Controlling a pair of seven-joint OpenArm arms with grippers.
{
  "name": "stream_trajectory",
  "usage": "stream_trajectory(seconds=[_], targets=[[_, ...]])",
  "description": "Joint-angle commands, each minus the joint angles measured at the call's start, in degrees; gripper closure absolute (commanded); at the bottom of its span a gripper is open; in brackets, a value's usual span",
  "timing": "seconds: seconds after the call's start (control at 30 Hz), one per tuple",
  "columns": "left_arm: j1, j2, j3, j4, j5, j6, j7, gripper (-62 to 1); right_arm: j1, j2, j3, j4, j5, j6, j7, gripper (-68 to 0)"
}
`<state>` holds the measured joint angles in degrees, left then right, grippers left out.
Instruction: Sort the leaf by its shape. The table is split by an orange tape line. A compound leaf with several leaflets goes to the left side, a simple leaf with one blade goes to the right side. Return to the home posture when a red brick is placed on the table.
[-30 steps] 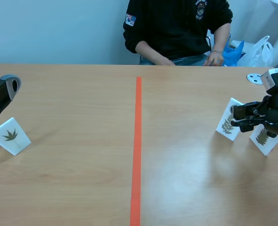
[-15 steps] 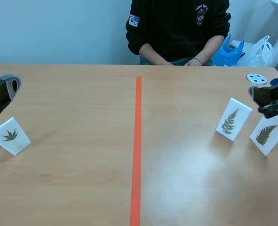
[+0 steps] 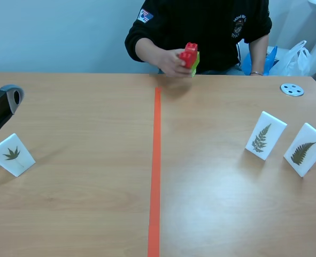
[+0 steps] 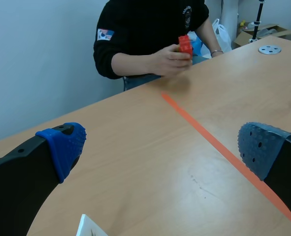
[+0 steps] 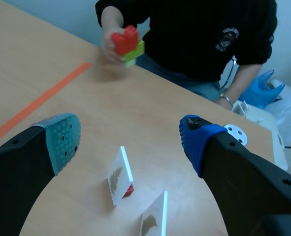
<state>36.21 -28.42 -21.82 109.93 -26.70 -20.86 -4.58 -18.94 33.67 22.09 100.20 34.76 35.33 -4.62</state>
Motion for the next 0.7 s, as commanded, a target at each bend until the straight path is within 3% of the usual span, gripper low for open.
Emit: stream_trajectory(seconds=[0.0, 0.13, 0.67], targets=[[0.1, 0.0, -0.5, 0.7, -0.8, 0.1, -1.2, -62.3, 0.4, -0.2, -0.3, 0.7, 1.7, 0.9, 0.1, -45.6], [0.1, 0.0, -0.5, 0.7, -0.8, 0.1, -1.2, -62.3, -0.9, -1.5, -0.3, 3.3, 3.3, 4.0, -0.6, -47.7], [0.1, 0.0, -0.5, 0.7, -0.8, 0.1, -1.6, -62.3, -1.1, -1.9, -0.3, 3.7, 3.2, 4.2, 1.8, -47.7]])
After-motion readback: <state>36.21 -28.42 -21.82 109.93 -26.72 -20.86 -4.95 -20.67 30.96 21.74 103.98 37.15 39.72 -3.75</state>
